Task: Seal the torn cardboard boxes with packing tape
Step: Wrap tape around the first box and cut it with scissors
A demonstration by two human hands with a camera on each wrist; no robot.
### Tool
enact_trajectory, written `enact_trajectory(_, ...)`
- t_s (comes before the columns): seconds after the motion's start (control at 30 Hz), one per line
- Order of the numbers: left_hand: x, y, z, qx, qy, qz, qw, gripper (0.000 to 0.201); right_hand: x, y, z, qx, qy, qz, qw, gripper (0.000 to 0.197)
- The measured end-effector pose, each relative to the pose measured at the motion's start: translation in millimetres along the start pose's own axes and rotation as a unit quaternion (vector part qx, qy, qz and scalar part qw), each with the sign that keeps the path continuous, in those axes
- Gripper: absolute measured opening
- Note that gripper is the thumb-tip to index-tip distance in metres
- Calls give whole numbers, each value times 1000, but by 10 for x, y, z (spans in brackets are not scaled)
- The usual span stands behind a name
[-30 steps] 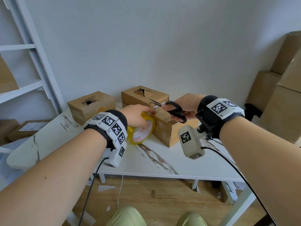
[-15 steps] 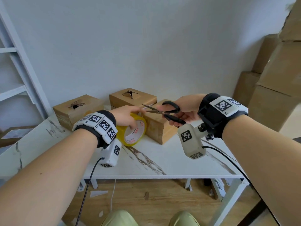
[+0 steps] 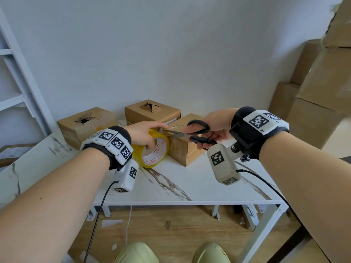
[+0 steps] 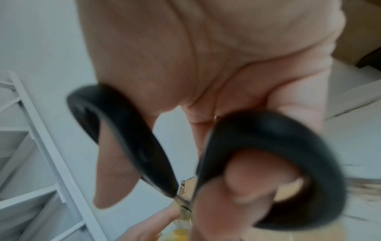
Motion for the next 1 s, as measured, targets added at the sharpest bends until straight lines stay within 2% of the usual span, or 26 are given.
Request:
enact_trajectory(0.3,24,-25,3,-6,-2,1,1000,89,132,-92,199,17,12,-34,999,26)
enact_trajectory(0.4,21,-32,3,-5,-2,3,1000,89,168,-109,223,17,32,-25,999,26)
enact_trajectory(0.6,2,-10,0,1,-2,2,1000,89,178,-116,245,21,9,2,1000,28)
enact_trajectory(0.77,-30,5,5,15,-14,-6,1000,91,130,-223,256,26,-7,-58,998,23)
enact_trajectory(1.0,-56,36,4,44,-23,-11,999,98,9,-293,192,25,-31,-90,995,30)
Point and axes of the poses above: each hand's wrist, its own x-axis towards the middle knuckle, its own z-axis out of the palm, y = z × x, the point moved 5 cm from there along x, towards the middle knuckle, and after that the axes turned 4 degrees about -y, right-handed, at the moved point
